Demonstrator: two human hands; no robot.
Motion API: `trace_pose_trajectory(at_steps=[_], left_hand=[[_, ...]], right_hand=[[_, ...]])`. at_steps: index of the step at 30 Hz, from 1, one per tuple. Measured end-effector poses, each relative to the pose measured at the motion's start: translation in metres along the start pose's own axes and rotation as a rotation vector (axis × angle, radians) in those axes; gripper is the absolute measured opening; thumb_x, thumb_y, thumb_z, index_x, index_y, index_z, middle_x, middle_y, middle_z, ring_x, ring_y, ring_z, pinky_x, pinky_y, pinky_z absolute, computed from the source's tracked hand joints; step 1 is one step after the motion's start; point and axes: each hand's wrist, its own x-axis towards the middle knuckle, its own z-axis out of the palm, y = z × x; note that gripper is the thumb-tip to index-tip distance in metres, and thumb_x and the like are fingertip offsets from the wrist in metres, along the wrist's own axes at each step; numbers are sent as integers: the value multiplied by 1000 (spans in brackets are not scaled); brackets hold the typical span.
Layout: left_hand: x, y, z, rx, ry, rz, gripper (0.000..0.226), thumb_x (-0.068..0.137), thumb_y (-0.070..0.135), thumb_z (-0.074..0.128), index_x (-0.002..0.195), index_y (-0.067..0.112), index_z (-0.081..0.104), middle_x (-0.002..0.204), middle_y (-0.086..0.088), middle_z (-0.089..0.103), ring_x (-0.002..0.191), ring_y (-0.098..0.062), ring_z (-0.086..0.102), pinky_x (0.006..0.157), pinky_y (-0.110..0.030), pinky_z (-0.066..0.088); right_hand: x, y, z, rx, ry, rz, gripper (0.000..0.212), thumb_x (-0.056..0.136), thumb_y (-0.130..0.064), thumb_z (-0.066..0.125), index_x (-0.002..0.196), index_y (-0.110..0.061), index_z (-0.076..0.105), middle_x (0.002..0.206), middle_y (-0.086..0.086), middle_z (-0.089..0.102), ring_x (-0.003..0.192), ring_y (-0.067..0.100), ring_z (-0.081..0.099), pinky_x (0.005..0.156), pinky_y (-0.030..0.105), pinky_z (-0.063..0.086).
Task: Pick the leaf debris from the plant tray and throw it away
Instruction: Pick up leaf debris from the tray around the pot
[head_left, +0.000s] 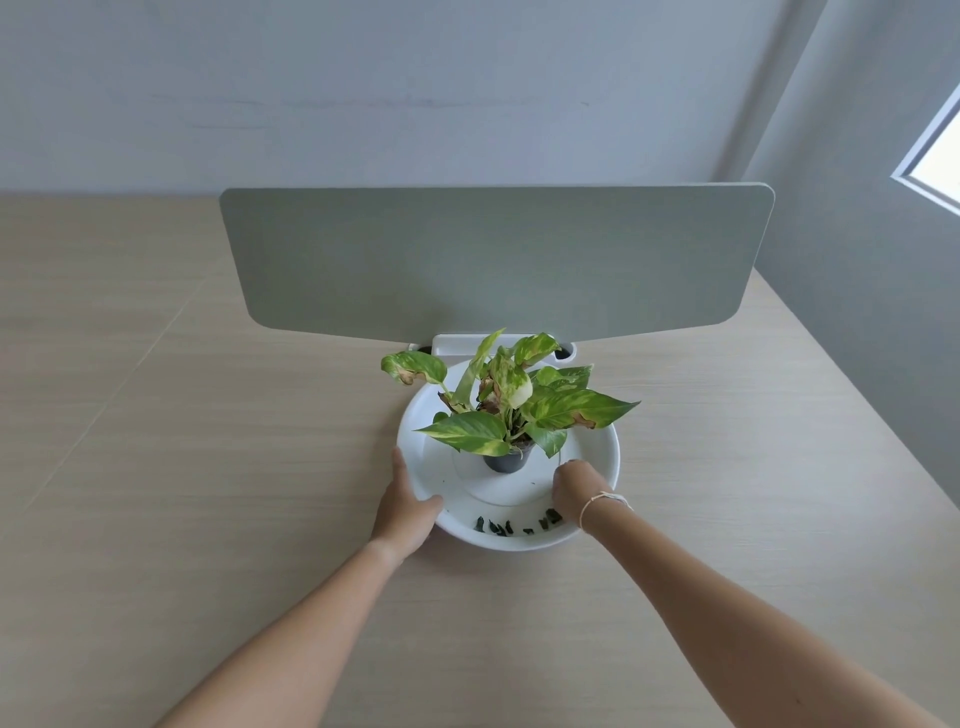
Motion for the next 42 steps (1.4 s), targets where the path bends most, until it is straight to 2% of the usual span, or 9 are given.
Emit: trace_pose_trajectory(at_steps=[4, 8, 13, 19, 25, 31, 35, 38, 42], left_hand=[[-1, 3, -1, 26, 10, 16, 69, 81, 8, 54, 138, 32, 23, 95, 13, 60, 78, -16, 59, 60, -29, 51], [0, 5, -2, 49, 46, 2, 69, 75, 11, 57, 137, 27, 31, 108, 1, 63, 91, -20, 61, 63, -24, 50], [9, -5, -1, 154, 82, -42, 84, 59, 34, 54, 138, 38, 25, 115, -6, 57, 98, -29, 60, 82, -44, 56], [-3, 9, 3, 331, 156, -39, 80, 79, 22, 59, 148, 28, 21, 135, -10, 35, 122, -34, 42, 90, -36, 44], [-1, 16, 6, 671, 231, 171, 46, 86, 23, 52, 132, 19, 54, 139, -5, 41, 125, -28, 36, 100, -32, 39], [2, 30, 18, 838, 20, 290, 33, 88, 13, 41, 107, 9, 68, 112, -6, 63, 105, -25, 54, 83, -30, 45], [7, 38, 31, 880, -189, 207, 20, 86, 13, 46, 91, 6, 65, 100, -6, 63, 100, -27, 61, 77, -31, 46], [10, 43, 43, 900, -282, 115, 15, 83, 14, 50, 69, 10, 51, 75, -3, 55, 90, -28, 65, 66, -27, 41], [12, 48, 53, 893, -294, 87, 27, 84, 27, 59, 66, 11, 45, 63, 3, 41, 80, -27, 60, 63, -27, 38]], right_hand=[[-2, -7, 3, -40, -18, -14, 19, 90, -8, 42, 101, -5, 58, 86, 5, 55, 81, 21, 52, 79, 28, 46], [-4, -18, 11, -76, -44, -29, 17, 84, -26, 58, 79, -11, 51, 81, 3, 43, 81, 20, 48, 68, 25, 41], [-2, -23, 21, -170, -26, -43, 41, 84, -28, 62, 117, -4, 56, 122, 12, 52, 111, 25, 58, 88, 27, 47], [-3, -23, 21, -91, 17, -44, 32, 92, -4, 42, 122, -1, 53, 130, 15, 53, 120, 28, 54, 97, 29, 43], [-5, -20, 22, -112, 37, -85, 32, 92, 0, 38, 120, -1, 56, 127, 15, 56, 119, 28, 55, 96, 30, 43], [-2, -15, 16, -106, -33, -40, 30, 93, -3, 37, 112, 0, 60, 119, 15, 61, 94, 27, 55, 78, 27, 43], [3, -8, 2, 299, -122, 122, 26, 94, -13, 40, 103, -11, 64, 116, 10, 65, 90, 19, 56, 56, 23, 36], [10, 5, -4, 839, -225, 207, 24, 88, -3, 54, 66, -11, 55, 73, 8, 57, 72, 17, 52, 73, 23, 45], [2, 18, -10, 1471, -331, 245, 15, 90, 9, 50, 78, 1, 54, 76, 9, 51, 68, 17, 52, 76, 23, 51]])
